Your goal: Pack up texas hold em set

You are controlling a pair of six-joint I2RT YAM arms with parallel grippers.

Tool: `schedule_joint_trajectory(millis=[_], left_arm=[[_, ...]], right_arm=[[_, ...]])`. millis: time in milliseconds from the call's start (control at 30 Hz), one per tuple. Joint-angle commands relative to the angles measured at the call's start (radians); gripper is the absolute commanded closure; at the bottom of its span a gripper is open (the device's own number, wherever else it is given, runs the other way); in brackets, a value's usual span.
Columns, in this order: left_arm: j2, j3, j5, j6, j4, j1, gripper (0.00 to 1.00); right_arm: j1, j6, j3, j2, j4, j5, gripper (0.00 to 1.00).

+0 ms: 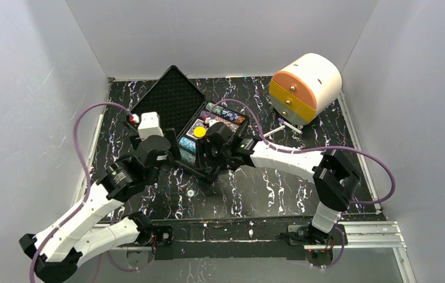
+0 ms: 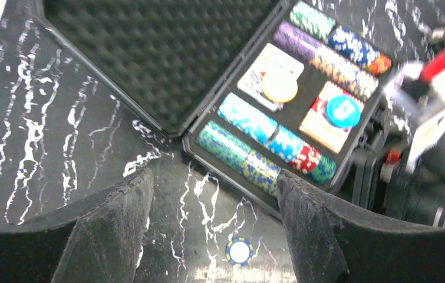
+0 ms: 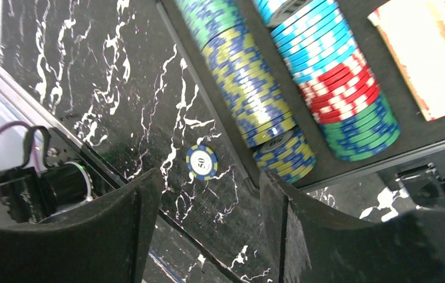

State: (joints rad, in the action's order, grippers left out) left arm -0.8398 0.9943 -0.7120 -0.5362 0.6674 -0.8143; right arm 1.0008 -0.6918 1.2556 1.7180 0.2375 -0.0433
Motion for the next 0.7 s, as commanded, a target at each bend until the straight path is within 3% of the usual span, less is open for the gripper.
schedule_joint_trajectory(millis=[0,233,667], left_arm=[[0.07,0.035,-0.195,-0.036,0.003,0.005,0.25],[0.127,0.051,-0.23,-0.036,-0.022,0.004,0.24],[0.161,0.033,-0.216,-0.03,-0.038,0.004,0.21]], right_arm=[[0.11,0.084,0.067,-0.03,0.111,0.177,0.29],[0.279,0.133,0.18,0.097,0.262,0.271,0.23],[0.309,0.16,0.395,0.35,0.372,0.312,0.22]])
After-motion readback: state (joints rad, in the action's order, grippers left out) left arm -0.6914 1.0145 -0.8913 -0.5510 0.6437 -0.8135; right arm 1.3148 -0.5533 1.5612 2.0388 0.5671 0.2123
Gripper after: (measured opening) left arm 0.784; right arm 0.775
